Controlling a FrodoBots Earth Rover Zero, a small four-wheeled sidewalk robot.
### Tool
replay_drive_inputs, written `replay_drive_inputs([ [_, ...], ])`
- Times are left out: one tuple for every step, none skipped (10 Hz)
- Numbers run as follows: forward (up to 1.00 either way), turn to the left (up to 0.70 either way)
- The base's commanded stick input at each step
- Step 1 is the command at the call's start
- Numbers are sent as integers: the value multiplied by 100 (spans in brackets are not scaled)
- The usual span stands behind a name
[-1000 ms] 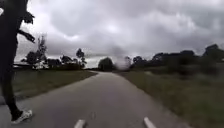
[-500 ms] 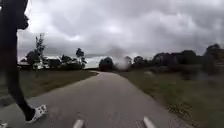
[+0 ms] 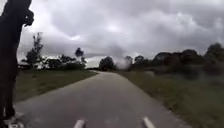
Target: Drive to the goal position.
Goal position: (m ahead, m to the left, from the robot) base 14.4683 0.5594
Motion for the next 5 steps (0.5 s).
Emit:
replay_drive_inputs([
  [70, 0],
  [70, 0],
  [70, 0],
  [70, 0],
  [70, 0],
])
